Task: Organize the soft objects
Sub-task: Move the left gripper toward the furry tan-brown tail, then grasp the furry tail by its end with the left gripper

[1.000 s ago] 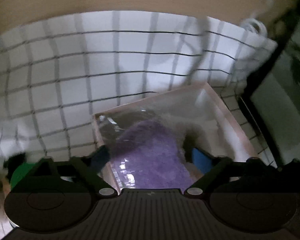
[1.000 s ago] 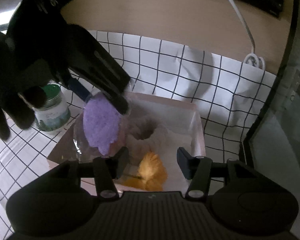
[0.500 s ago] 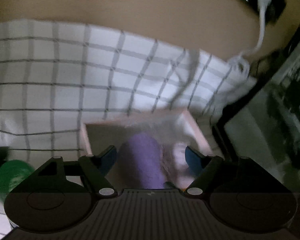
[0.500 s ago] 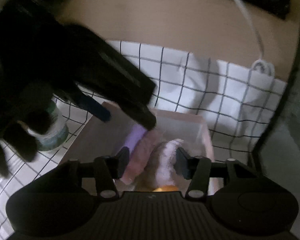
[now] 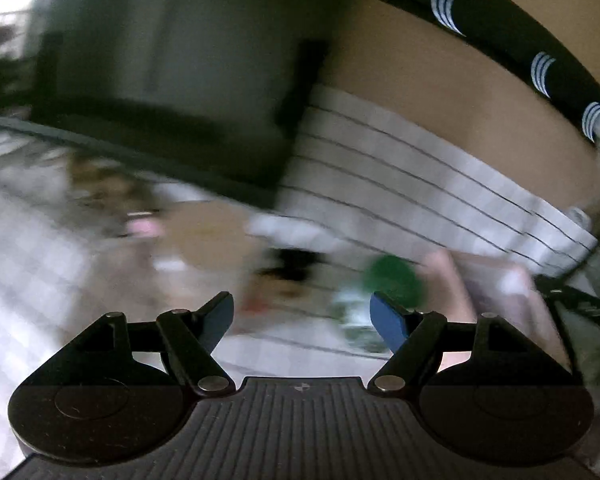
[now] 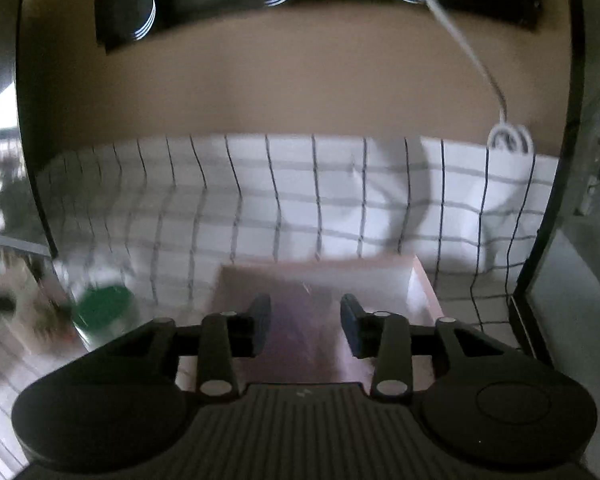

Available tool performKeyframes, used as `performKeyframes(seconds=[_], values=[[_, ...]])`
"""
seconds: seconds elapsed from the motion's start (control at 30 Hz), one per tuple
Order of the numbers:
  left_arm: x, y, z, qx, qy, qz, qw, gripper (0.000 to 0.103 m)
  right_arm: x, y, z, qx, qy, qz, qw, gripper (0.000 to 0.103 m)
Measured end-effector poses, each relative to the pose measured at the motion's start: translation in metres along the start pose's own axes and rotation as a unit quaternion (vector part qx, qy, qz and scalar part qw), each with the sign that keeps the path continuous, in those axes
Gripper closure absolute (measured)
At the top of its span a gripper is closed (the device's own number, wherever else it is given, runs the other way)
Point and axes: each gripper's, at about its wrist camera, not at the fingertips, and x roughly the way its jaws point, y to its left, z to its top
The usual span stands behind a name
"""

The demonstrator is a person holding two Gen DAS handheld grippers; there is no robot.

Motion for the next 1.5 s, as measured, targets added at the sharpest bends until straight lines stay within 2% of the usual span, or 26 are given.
performKeyframes(seconds=[0.1,0.2,0.27,0.33,0.4,0.47,0.53,0.63,0.7,0.8,0.93,1.13,1.2,1.3,1.37,1.5], values=[[-0.036,0.048,0.016,-0.015,-0.037,0.035,0.9986,0.023,-0.006,0.032,0.009,0.027,-0.006,0.01,1.0,0.062],[-0.076,0.093,0.036,-0.016,-0.085,0.077,0.9933,0.023,-0.005,0.078,0.021,0.048,-0.011,0.041,0.998,0.062],[-0.098,0.122,0.05,-0.004,-0.095,0.091,0.9913,0.023,-0.005,0.114,0.029,0.047,-0.018,0.056,0.997,0.062],[-0.109,0.142,0.061,0.019,-0.092,0.096,0.9909,0.023,-0.004,0.155,0.035,0.027,-0.018,0.089,0.995,0.062],[-0.108,0.16,0.069,0.039,-0.079,0.092,0.9918,0.023,-0.004,0.199,0.035,-0.013,-0.019,0.121,0.992,0.062],[-0.1,0.18,0.075,0.036,-0.063,0.064,0.9953,0.023,-0.004,0.232,0.031,-0.052,-0.019,0.15,0.987,0.062],[-0.082,0.19,0.076,0.006,-0.041,0.036,0.9985,0.023,-0.004,0.256,0.023,-0.086,-0.009,0.179,0.98,0.062],[-0.04,0.193,0.075,-0.053,-0.005,-0.003,0.9986,0.023,-0.011,0.277,0.006,-0.138,-0.004,0.175,0.975,0.062],[-0.011,0.185,0.075,-0.076,0.022,-0.02,0.9967,0.023,-0.015,0.283,-0.004,-0.167,-0.002,0.153,0.974,0.062],[0.027,0.159,0.077,-0.073,0.041,-0.038,0.9958,0.023,-0.022,0.277,-0.009,-0.177,0.008,0.13,0.976,0.062],[0.073,0.137,0.08,-0.052,0.048,-0.01,0.9974,0.023,-0.021,0.259,-0.011,-0.167,0.021,0.104,0.98,0.062],[0.129,0.127,0.085,-0.057,0.072,0.046,0.9947,0.023,-0.002,0.227,-0.02,-0.138,0.064,0.094,0.984,0.062],[0.137,0.122,0.086,-0.043,0.061,0.058,0.9955,0.026,-0.001,0.22,-0.022,-0.132,0.068,0.092,0.985,0.062],[0.151,0.117,0.085,-0.021,0.079,0.08,0.9935,0.035,0.003,0.214,-0.023,-0.131,0.073,0.094,0.984,0.062],[0.158,0.114,0.081,0.007,0.087,0.089,0.9922,0.038,0.006,0.212,-0.024,-0.129,0.071,0.091,0.985,0.062],[0.158,0.114,0.079,0.009,0.09,0.086,0.9922,0.037,0.014,0.212,-0.024,-0.128,0.07,0.093,0.985,0.062]])
